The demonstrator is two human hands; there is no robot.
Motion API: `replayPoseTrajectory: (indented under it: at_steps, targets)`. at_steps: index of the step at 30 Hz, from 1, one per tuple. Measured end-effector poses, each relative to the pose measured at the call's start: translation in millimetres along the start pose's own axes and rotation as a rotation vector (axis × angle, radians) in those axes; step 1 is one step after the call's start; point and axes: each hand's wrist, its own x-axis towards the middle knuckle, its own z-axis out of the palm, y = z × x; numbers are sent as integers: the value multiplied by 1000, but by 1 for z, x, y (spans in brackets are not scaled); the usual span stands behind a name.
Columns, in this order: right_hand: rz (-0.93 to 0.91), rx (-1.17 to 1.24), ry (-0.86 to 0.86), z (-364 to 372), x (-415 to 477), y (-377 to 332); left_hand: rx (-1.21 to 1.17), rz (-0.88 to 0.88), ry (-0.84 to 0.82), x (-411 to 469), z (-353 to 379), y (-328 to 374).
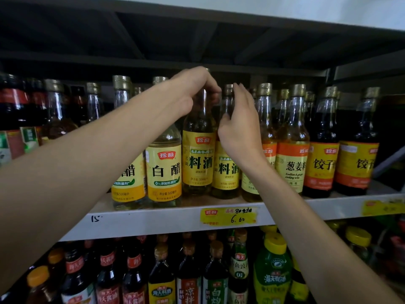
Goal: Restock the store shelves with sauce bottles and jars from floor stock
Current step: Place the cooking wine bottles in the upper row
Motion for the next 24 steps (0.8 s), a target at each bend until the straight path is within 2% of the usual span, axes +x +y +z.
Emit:
replayPoseTrajectory:
  at_steps: [9, 17, 19, 21, 24]
  targets:
    - [-112, -101, -97, -1, -35, 5, 90, -50, 143, -2, 5, -16]
    - [-89, -163, -15, -3, -10, 2, 189, 120, 260, -1, 11, -22]
    - [-74, -202, -27, -2, 2, 2, 292, 184, 244, 1, 9, -23]
    - [-62, -237, -68, -2, 12, 2, 460, 323, 271, 2, 8, -20]
    - [-31, -270, -151, -3, 24, 2, 934, 521, 277, -2, 8, -14]
